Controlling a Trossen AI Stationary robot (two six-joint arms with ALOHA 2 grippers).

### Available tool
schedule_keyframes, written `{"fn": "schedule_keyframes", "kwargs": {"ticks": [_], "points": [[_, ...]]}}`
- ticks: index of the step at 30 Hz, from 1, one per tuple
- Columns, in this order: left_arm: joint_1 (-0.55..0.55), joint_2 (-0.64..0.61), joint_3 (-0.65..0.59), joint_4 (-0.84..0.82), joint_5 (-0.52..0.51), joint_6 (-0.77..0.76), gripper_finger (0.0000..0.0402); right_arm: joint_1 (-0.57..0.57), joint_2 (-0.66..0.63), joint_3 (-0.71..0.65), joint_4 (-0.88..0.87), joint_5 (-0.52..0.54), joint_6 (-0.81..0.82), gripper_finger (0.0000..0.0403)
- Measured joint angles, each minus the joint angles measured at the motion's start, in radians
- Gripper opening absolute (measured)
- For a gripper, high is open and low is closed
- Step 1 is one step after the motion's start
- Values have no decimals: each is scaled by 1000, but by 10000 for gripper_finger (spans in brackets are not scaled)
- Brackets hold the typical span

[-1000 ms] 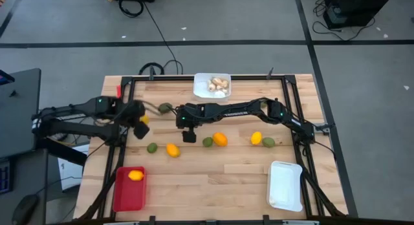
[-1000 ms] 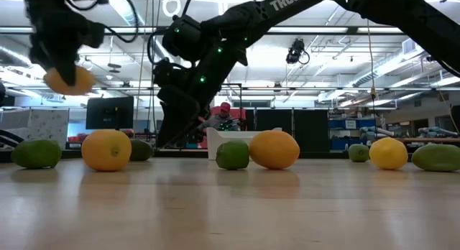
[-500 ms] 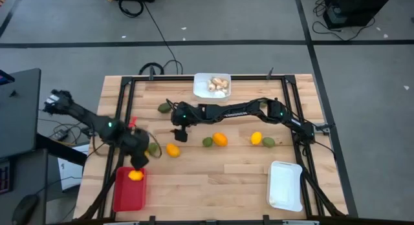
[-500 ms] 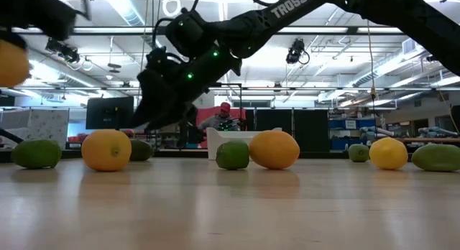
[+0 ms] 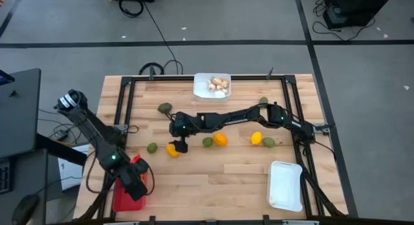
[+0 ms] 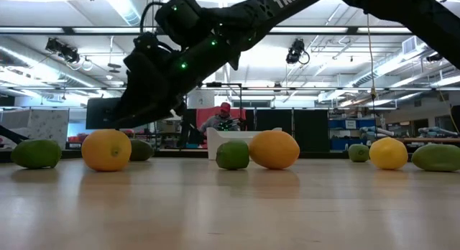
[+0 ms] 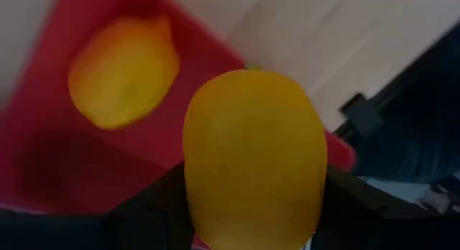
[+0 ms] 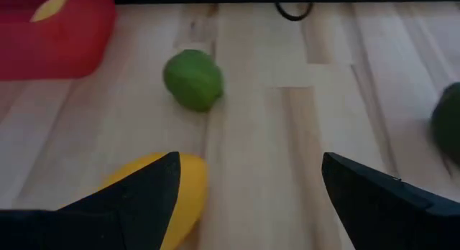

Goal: Sort produce into baskets
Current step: Put the lemon into the red bin

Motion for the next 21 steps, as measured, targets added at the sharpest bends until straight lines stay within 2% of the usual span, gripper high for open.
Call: {"fn": "schedule_keyframes", "kwargs": {"ticks": [6,12,16,21], "points": [[-13,83,0,-63,88,-23,281,29,0,0,9,1,2,347],[-12,73,0,-112,86,6,341,74,-2,0,17,40,-8,347],[-2,49,0,-137,90,9,358,96,-2,0,13,99,-26,347],[41,32,0,-194,85,60,360,103,-2,0,-8,176,3,347]]}}
